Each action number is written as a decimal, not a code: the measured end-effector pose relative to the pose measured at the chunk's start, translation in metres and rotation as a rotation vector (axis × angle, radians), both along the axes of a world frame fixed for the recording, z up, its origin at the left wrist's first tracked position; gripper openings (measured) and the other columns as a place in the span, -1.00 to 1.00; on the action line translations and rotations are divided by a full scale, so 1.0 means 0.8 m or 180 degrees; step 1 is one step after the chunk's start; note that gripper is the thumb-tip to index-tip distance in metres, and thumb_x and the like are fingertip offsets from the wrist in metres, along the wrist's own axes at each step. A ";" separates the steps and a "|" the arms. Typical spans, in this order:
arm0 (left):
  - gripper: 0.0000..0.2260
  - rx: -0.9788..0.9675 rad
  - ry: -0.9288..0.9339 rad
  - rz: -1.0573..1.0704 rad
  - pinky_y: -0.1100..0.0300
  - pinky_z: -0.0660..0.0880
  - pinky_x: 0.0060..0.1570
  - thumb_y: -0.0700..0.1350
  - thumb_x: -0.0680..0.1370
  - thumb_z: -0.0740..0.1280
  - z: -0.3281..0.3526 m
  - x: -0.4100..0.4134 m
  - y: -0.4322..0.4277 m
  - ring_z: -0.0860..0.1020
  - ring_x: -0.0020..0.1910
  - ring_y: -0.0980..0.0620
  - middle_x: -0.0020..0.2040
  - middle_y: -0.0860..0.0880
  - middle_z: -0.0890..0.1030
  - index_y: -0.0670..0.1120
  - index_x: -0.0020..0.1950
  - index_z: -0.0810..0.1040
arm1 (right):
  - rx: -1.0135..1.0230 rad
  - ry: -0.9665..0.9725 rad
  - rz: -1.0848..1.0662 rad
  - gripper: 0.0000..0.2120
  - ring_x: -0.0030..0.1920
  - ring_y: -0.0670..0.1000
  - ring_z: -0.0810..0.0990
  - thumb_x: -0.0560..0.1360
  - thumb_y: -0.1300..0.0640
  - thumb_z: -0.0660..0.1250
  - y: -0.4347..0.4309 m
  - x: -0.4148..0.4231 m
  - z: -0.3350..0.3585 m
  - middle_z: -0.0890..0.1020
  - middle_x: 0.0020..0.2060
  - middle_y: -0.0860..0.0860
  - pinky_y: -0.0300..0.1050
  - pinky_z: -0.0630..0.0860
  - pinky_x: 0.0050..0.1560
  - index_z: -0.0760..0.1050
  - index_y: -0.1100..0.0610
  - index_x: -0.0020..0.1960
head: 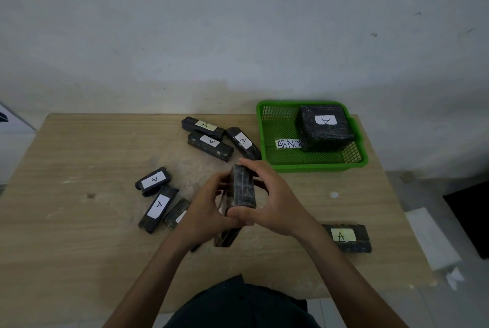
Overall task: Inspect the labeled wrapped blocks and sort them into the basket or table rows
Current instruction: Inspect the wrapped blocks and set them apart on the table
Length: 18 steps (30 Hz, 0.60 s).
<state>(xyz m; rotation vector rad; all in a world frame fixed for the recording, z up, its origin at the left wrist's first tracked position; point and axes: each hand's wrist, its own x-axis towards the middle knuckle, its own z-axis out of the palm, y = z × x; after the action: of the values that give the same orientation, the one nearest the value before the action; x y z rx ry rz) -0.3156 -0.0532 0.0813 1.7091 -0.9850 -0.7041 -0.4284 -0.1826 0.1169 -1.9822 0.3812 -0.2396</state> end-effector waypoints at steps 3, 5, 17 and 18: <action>-0.25 0.0032 -0.0089 0.0512 0.52 0.38 0.02 0.22 0.16 0.47 -0.001 -0.003 -0.003 0.45 0.15 0.28 0.19 0.14 0.46 0.08 0.27 0.29 | 0.0419 -0.0005 -0.0425 -0.23 0.19 -0.15 0.51 0.27 -0.01 0.59 0.009 -0.001 -0.006 0.48 0.21 -0.09 -0.15 0.54 0.18 0.34 0.02 0.39; -0.21 0.0020 -0.0098 0.0606 0.45 0.41 0.09 0.25 0.13 0.48 0.000 0.000 -0.004 0.44 0.17 0.25 0.20 0.09 0.44 0.06 0.27 0.28 | 0.0619 -0.0188 -0.0615 -0.42 0.07 -0.12 0.59 0.27 0.11 0.53 0.013 0.000 -0.008 0.58 0.10 -0.09 -0.12 0.60 0.05 0.45 -0.07 0.24; -0.59 -0.0783 0.0703 0.0130 0.32 0.52 -0.13 0.14 0.49 0.27 0.018 0.003 -0.005 0.53 -0.04 0.19 0.05 -0.03 0.47 -0.08 0.21 0.34 | 0.0850 -0.0471 -0.0333 -0.64 0.07 -0.01 0.65 0.35 0.16 0.49 -0.012 -0.008 -0.005 0.66 0.05 0.05 -0.09 0.58 0.11 0.56 0.04 0.13; -0.57 -0.0852 0.0734 0.0181 0.33 0.51 -0.15 0.14 0.47 0.31 0.019 0.003 -0.005 0.52 -0.08 0.21 0.02 -0.02 0.47 -0.07 0.20 0.34 | 0.0871 -0.0487 -0.0359 -0.65 0.06 0.00 0.66 0.36 0.19 0.48 -0.013 -0.009 -0.007 0.67 0.04 0.05 -0.10 0.58 0.11 0.56 0.07 0.13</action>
<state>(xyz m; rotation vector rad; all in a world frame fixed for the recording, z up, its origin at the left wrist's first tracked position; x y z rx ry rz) -0.3134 -0.0572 0.0962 1.3839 -0.8259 -0.6823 -0.4357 -0.1929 0.1117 -1.6644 0.4046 -0.3873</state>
